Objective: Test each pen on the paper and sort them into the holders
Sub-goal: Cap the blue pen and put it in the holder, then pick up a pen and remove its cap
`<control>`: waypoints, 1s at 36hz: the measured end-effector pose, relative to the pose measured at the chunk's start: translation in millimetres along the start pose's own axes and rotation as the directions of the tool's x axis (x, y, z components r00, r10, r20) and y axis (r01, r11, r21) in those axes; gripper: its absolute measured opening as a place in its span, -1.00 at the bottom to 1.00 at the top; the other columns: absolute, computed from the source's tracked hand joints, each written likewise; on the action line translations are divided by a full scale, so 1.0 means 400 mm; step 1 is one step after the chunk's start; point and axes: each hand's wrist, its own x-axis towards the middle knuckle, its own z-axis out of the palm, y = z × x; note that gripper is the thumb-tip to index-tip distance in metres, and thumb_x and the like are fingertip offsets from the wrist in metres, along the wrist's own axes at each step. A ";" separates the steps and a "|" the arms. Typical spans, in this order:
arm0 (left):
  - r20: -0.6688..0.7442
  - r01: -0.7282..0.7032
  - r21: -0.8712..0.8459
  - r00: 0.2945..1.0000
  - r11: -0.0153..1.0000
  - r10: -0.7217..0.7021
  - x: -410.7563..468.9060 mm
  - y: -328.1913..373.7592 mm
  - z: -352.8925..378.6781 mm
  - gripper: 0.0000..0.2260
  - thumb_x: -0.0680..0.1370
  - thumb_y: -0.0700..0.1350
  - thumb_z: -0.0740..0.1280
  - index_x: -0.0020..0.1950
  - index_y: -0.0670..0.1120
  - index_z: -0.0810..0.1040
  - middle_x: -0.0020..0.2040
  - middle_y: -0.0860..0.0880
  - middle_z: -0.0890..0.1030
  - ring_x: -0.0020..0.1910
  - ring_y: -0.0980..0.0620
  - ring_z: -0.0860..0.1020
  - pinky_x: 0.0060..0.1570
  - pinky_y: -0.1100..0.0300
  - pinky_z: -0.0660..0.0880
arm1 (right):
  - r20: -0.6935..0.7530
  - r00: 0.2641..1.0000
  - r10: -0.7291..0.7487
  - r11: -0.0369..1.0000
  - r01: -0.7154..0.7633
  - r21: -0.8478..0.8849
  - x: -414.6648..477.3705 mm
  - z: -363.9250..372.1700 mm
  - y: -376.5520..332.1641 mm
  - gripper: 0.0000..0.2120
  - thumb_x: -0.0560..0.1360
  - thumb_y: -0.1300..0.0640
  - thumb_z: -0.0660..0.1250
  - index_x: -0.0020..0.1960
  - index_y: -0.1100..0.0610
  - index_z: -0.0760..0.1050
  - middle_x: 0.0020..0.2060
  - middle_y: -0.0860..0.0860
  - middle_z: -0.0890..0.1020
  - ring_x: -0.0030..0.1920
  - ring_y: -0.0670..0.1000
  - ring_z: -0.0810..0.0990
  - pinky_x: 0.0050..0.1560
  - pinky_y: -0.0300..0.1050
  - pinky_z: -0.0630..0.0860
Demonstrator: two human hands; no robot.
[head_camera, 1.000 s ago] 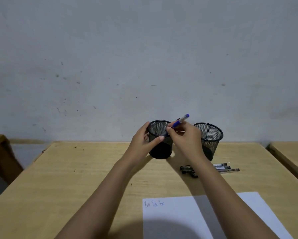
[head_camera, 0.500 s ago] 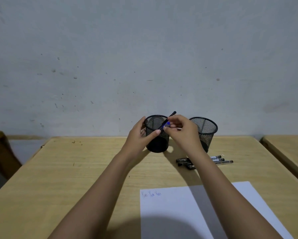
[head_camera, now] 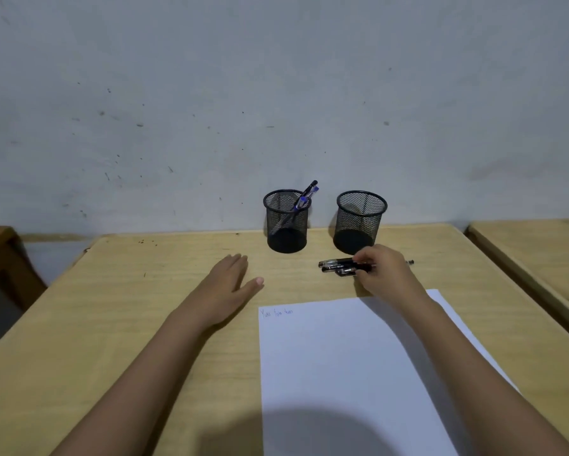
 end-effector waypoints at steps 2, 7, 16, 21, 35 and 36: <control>0.013 0.036 0.032 0.999 0.999 -0.037 -0.013 -0.006 0.015 -0.35 0.55 0.23 0.12 0.50 -0.15 0.14 0.53 -0.09 0.13 0.52 -0.02 0.03 0.46 0.12 0.01 | 0.017 1.000 -0.007 0.999 0.007 -0.043 -0.003 0.005 0.015 -0.78 0.39 0.32 0.34 0.02 0.21 0.58 -0.05 0.13 0.58 0.05 0.13 0.51 0.02 -0.16 0.37; -0.018 0.042 0.139 0.999 0.989 -0.040 -0.023 0.002 0.035 -0.42 0.59 0.16 0.08 0.50 -0.15 0.12 0.55 -0.11 0.07 0.53 -0.07 -0.01 0.48 0.03 -0.06 | 0.061 0.996 -0.061 0.994 0.067 -0.088 0.007 0.012 0.030 -0.84 0.43 0.25 0.35 0.01 0.20 0.59 -0.05 0.13 0.56 0.06 0.13 0.49 0.04 -0.12 0.36; -0.051 0.063 0.090 0.997 0.994 -0.059 -0.025 -0.002 0.040 -0.40 0.58 0.18 0.12 0.51 -0.12 0.13 0.55 -0.06 0.07 0.53 0.00 0.00 0.48 0.09 -0.02 | 0.056 0.989 -0.135 0.985 0.140 -0.097 0.009 0.002 0.028 -0.87 0.45 0.23 0.37 -0.01 0.19 0.61 -0.10 0.12 0.57 0.00 0.15 0.51 -0.04 -0.12 0.34; -0.119 0.061 -0.048 0.991 0.997 -0.067 -0.031 0.009 0.028 -0.48 0.55 0.09 0.25 0.42 -0.15 0.30 0.45 -0.07 0.31 0.43 0.00 0.25 0.34 0.21 0.18 | -0.037 0.976 -0.215 0.976 0.213 -0.050 0.008 -0.008 -0.015 -0.87 0.45 0.28 0.35 -0.02 0.23 0.60 -0.13 0.15 0.56 -0.07 0.17 0.51 -0.09 -0.11 0.35; -0.259 -0.158 -0.548 0.966 0.821 0.014 -0.091 0.130 -0.028 -0.87 0.47 -0.11 0.41 0.02 0.01 0.60 -0.04 0.11 0.63 -0.06 0.21 0.59 0.03 0.24 0.53 | 0.032 0.891 -0.452 0.890 0.449 0.084 -0.049 0.056 -0.199 -0.88 0.47 0.22 0.35 -0.02 0.19 0.60 -0.12 0.10 0.58 -0.09 0.09 0.53 -0.05 -0.07 0.43; -0.257 -0.168 -0.540 0.966 0.825 0.029 -0.095 0.127 -0.028 -0.88 0.47 -0.13 0.42 0.00 -0.01 0.62 -0.07 0.10 0.63 -0.09 0.21 0.60 -0.01 0.26 0.53 | 0.035 0.892 -0.451 0.890 0.446 0.094 -0.052 0.060 -0.205 -0.88 0.47 0.22 0.34 -0.02 0.20 0.60 -0.13 0.10 0.57 -0.09 0.08 0.52 -0.04 -0.07 0.43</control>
